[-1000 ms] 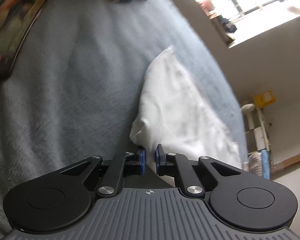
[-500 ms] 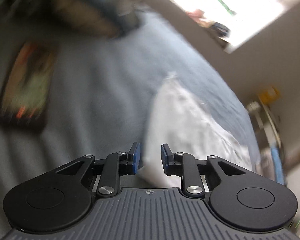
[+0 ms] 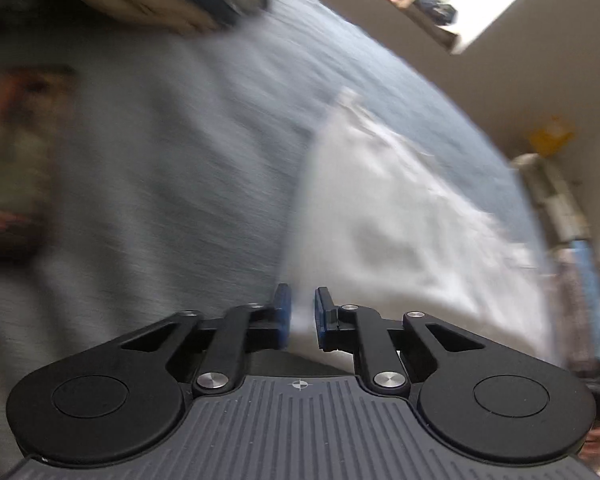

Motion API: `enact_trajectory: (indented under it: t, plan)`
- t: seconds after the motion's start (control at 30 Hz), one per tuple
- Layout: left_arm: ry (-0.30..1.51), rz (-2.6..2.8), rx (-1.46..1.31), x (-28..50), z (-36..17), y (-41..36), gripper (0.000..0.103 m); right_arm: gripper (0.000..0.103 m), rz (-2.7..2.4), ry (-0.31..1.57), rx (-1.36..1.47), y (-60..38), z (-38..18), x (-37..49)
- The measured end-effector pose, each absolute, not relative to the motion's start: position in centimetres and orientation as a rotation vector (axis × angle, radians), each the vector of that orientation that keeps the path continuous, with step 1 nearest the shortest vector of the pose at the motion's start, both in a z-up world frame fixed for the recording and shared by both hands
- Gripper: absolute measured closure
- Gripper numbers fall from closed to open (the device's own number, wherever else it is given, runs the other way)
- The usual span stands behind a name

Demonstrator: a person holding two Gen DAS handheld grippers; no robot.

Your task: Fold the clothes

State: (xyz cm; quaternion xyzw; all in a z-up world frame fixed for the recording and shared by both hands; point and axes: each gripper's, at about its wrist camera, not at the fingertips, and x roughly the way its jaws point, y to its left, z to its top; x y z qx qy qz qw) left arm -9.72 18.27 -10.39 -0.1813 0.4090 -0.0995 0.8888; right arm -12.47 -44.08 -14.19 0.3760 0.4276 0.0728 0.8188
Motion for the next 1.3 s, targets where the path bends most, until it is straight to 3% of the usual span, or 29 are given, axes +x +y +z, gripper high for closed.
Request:
enact_trajectory:
  t: [0.17, 0.33, 0.53, 0.7, 0.83, 1.1, 1.3]
  plan:
    - [0.808, -0.167, -0.382, -11.0, -8.9, 20.3, 0.084, 0.101, 0.143, 0.846, 0.637, -42.9, -9.9, -12.1]
    - [0.809, -0.366, -0.224, -7.6, -8.5, 12.9, 0.083, 0.101, 0.47, 0.828, 0.217, -30.7, -6.4, -6.7]
    - [0.889, -0.369, -0.077, -6.5, -11.3, 9.1, 0.083, 0.101, 0.741, 0.844, -0.182, -19.4, -9.0, -5.1]
    - [0.928, -0.312, -0.147, -7.1, -12.6, 11.7, 0.083, 0.103, 0.55, 0.864, -0.166, -25.0, -10.1, -3.3]
    - [0.931, -0.315, -0.195, -7.5, -12.7, 12.8, 0.083, 0.101, 0.295, 0.876, 0.037, -31.8, -9.6, -1.1]
    - [0.943, -0.311, -0.202, -7.2, -12.9, 12.5, 0.083, 0.101, 0.646, 0.865, -0.074, -23.6, -8.7, -2.0]
    - [0.942, -0.318, -0.196, -7.1, -13.0, 12.5, 0.082, 0.101, 0.355, 0.893, 0.126, -29.5, -10.7, 5.4]
